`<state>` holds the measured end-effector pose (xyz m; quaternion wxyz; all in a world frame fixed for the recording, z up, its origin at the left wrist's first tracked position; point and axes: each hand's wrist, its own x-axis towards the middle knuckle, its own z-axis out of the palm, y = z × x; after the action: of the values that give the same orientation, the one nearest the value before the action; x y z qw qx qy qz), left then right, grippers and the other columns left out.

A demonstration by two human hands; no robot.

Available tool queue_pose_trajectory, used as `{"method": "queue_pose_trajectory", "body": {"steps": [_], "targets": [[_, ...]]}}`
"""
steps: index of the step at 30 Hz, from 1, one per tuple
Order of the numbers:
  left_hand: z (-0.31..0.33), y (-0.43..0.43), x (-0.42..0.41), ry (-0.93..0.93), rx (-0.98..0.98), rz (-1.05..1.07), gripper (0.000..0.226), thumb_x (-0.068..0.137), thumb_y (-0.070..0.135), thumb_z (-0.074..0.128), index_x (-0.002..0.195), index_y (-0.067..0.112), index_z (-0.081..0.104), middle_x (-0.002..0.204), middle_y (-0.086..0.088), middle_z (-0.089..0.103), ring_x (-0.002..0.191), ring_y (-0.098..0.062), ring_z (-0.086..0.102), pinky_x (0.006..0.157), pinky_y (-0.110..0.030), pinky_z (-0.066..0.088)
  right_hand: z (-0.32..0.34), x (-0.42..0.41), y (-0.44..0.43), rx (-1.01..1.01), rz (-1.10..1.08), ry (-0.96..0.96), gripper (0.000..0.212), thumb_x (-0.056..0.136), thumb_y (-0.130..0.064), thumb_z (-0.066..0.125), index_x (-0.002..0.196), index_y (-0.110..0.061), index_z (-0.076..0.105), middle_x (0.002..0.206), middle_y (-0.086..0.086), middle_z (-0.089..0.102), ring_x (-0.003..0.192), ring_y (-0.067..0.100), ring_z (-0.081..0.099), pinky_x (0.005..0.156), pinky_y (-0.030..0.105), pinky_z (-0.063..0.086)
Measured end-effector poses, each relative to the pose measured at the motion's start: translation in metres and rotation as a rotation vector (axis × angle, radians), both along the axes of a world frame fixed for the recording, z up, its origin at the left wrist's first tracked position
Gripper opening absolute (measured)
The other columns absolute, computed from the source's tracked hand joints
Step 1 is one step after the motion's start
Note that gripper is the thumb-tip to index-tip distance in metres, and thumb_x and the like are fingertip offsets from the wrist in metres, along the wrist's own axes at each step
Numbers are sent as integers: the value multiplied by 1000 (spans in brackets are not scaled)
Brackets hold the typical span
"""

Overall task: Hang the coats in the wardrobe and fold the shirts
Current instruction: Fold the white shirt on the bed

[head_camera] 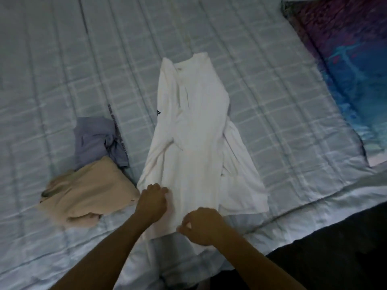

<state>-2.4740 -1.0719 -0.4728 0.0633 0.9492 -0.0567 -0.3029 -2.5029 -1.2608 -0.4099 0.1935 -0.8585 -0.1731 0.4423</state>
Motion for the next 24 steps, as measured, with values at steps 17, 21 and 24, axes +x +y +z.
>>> {"method": "queue_pose_trajectory", "body": {"steps": [17, 21, 24], "targets": [[7, -71, 92, -23, -465, 582, 45, 98, 31, 45, 139, 14, 41, 135, -9, 51, 123, -24, 49, 105, -34, 37, -33, 79, -64, 128, -929, -382, 24, 98, -25, 46, 100, -14, 66, 96, -1, 67, 85, 9, 59, 77, 14, 41], [3, -84, 163, -104, -476, 627, 49, 96, 27, 49, 141, 10, 38, 138, -12, 46, 128, -27, 43, 108, -33, 30, -47, 115, -64, 131, -944, -427, 27, 97, -27, 46, 118, -17, 60, 114, -5, 63, 98, 1, 50, 89, 17, 36], [2, -92, 218, -169, -470, 638, 51, 95, 25, 49, 142, 9, 36, 142, -13, 43, 131, -28, 40, 110, -38, 29, -57, 135, -63, 134, -940, -447, 29, 95, -28, 50, 122, -19, 57, 119, -7, 60, 108, 4, 49, 94, 19, 33]]}}
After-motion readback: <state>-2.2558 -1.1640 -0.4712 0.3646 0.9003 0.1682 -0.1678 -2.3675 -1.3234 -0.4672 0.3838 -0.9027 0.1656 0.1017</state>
